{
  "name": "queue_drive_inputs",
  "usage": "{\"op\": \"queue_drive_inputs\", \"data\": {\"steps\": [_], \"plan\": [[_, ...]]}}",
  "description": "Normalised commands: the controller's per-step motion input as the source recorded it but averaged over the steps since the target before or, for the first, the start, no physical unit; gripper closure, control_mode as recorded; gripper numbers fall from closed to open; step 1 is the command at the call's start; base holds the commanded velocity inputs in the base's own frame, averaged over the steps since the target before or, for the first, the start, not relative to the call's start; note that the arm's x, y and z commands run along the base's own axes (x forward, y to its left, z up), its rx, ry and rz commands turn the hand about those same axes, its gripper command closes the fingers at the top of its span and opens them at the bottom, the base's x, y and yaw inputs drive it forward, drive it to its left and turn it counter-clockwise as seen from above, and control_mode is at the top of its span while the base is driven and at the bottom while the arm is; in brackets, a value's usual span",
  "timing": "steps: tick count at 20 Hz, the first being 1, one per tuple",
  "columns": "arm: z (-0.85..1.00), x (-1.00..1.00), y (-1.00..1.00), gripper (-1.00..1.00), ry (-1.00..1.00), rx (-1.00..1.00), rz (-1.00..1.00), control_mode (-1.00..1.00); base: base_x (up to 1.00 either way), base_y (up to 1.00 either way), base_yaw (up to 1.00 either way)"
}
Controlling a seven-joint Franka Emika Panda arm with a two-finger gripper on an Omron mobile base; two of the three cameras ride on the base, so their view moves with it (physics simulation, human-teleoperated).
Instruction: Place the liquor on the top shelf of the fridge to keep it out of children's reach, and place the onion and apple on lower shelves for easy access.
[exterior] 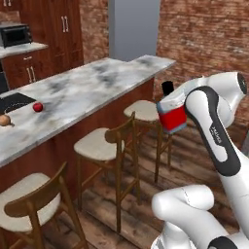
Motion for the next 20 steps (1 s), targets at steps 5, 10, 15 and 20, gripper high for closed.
{"op": "queue_drive_inputs", "data": {"steps": [5, 10, 15, 20], "plan": [[0.0, 0.0, 0.0, 1.0, 0.0, 0.0, 0.0, 1.0, 0.0, -0.17, -0.62], [0.0, 0.0, 0.0, 1.0, 0.0, 0.0, 0.0, 1.0, 0.0, -0.36, -0.62], [0.0, 0.0, 0.0, 1.0, 0.0, 0.0, 0.0, 1.0, 0.2, -0.47, -0.52], [0.0, 0.0, 0.0, 1.0, 0.0, 0.0, 0.0, 1.0, 0.54, -0.65, -0.38]]}}
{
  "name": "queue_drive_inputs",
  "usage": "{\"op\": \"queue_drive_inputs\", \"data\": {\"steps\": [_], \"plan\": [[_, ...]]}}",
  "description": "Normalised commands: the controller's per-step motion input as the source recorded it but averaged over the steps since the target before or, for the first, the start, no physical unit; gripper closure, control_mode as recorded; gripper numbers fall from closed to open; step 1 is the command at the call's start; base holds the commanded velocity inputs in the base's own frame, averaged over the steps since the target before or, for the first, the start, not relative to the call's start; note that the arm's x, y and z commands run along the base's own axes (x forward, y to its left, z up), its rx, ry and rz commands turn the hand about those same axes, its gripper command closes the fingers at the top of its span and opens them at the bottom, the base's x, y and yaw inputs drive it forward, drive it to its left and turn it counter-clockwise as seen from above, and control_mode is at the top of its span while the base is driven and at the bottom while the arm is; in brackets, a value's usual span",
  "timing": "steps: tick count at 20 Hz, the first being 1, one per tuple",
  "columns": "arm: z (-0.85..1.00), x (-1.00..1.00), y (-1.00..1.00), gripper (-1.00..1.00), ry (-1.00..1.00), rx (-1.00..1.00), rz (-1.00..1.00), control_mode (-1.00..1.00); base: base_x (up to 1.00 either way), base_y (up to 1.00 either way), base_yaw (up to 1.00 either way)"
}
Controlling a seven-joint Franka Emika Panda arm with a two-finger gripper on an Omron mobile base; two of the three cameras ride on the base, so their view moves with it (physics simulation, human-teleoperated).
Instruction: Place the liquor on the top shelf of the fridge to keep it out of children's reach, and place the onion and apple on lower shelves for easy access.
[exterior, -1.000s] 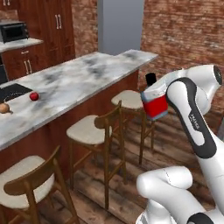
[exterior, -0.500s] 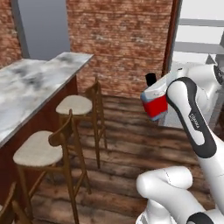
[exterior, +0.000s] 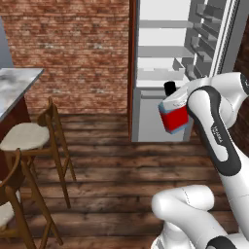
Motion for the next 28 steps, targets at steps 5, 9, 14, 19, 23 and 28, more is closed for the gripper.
{"op": "queue_drive_inputs", "data": {"steps": [5, 9, 14, 19, 23, 28], "plan": [[0.0, 0.0, 0.0, 1.0, 0.0, 0.0, 0.0, 1.0, 0.69, -0.62, -0.33], [0.0, 0.0, 0.0, 1.0, 0.0, 0.0, 0.0, 1.0, 0.86, -0.51, -0.24], [0.0, 0.0, 0.0, 1.0, 0.0, 0.0, 0.0, 1.0, 0.85, -0.3, -0.18], [0.0, 0.0, 0.0, 1.0, 0.0, 0.0, 0.0, 1.0, 0.75, -0.01, -0.13], [0.0, 0.0, 0.0, 1.0, 0.0, 0.0, 0.0, 1.0, 0.78, 0.0, -0.11], [0.0, 0.0, 0.0, 1.0, 0.0, 0.0, 0.0, 1.0, 0.79, 0.0, -0.12]]}}
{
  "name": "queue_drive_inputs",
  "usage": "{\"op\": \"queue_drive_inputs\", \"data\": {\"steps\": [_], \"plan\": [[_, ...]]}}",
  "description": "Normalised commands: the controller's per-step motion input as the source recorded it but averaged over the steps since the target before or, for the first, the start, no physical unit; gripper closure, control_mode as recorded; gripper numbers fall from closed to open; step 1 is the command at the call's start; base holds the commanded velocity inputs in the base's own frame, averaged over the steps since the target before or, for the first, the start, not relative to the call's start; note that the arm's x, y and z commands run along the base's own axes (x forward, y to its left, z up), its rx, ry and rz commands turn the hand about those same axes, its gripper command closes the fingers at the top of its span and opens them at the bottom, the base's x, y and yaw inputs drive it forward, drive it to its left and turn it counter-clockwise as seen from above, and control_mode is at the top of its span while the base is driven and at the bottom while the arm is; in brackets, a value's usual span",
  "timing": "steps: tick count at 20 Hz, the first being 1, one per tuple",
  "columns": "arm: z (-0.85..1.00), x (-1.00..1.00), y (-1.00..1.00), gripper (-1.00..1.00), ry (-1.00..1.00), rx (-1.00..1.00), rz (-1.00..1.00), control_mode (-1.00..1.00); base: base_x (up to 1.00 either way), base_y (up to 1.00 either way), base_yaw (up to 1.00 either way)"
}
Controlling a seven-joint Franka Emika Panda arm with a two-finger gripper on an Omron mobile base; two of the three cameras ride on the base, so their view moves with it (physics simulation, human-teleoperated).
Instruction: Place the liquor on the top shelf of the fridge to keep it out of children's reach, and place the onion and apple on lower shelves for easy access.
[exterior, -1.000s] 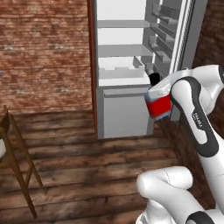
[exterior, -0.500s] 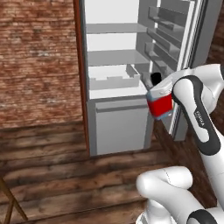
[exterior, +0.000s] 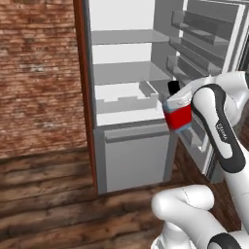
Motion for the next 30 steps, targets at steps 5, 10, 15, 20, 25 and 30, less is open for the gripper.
{"op": "queue_drive_inputs", "data": {"steps": [5, 10, 15, 20, 25, 30], "plan": [[0.0, 0.0, 0.0, 1.0, 0.0, 0.0, 0.0, 1.0, 0.81, 0.0, -0.12], [0.0, 0.0, 0.0, 1.0, 0.0, 0.0, 0.0, 1.0, 0.74, 0.0, -0.12], [0.0, 0.0, 0.0, 1.0, 0.0, 0.0, 0.0, 1.0, 0.61, 0.0, -0.11], [0.0, 0.0, 0.0, 1.0, 0.0, 0.0, 0.0, 1.0, 0.53, 0.0, -0.1], [0.0, 0.0, 0.0, 1.0, 0.0, 0.0, 0.0, 1.0, 0.52, 0.0, -0.1], [0.0, 0.0, 0.0, 1.0, 0.0, 0.0, 0.0, 1.0, 0.45, 0.0, -0.08]]}}
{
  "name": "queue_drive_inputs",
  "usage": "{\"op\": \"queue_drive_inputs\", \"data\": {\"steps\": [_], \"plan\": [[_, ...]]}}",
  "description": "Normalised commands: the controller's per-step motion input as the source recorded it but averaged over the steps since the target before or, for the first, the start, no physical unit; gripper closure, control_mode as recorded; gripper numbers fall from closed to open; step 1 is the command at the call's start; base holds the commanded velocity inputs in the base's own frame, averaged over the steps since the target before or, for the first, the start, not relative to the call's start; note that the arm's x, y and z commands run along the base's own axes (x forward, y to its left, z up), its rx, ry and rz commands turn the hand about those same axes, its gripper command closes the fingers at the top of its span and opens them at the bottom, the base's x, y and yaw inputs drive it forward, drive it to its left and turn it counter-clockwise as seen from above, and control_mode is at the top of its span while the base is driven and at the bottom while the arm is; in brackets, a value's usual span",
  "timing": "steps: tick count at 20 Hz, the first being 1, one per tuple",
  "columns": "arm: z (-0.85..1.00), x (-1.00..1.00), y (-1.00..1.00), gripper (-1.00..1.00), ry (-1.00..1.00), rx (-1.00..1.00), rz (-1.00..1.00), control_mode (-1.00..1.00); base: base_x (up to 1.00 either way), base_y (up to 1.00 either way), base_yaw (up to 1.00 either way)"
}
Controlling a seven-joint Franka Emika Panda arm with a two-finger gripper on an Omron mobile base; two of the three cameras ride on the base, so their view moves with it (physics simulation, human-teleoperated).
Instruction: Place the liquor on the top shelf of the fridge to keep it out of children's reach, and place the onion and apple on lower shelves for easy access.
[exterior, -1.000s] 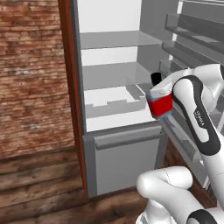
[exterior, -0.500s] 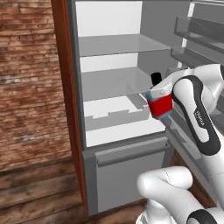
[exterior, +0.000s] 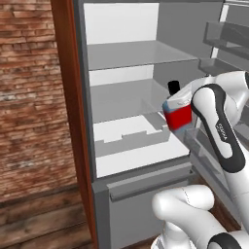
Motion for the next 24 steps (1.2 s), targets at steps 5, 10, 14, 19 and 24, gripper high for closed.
{"op": "queue_drive_inputs", "data": {"steps": [5, 10, 14, 19, 24], "plan": [[0.0, 0.0, 0.0, 1.0, 0.0, 0.0, 0.0, 1.0, 0.42, 0.07, -0.06], [0.0, 0.0, 0.0, 1.0, 0.0, 0.0, 0.0, 1.0, 0.39, 0.15, -0.04], [0.0, 0.0, 0.0, 1.0, 0.0, 0.0, 0.0, 1.0, 0.36, 0.19, -0.03], [0.01, 0.04, 0.03, 1.0, -0.01, 0.0, 0.0, -1.0, 0.24, 0.16, -0.01], [0.25, 0.04, 0.06, 1.0, -0.11, 0.0, 0.0, -1.0, 0.0, 0.0, 0.0]]}}
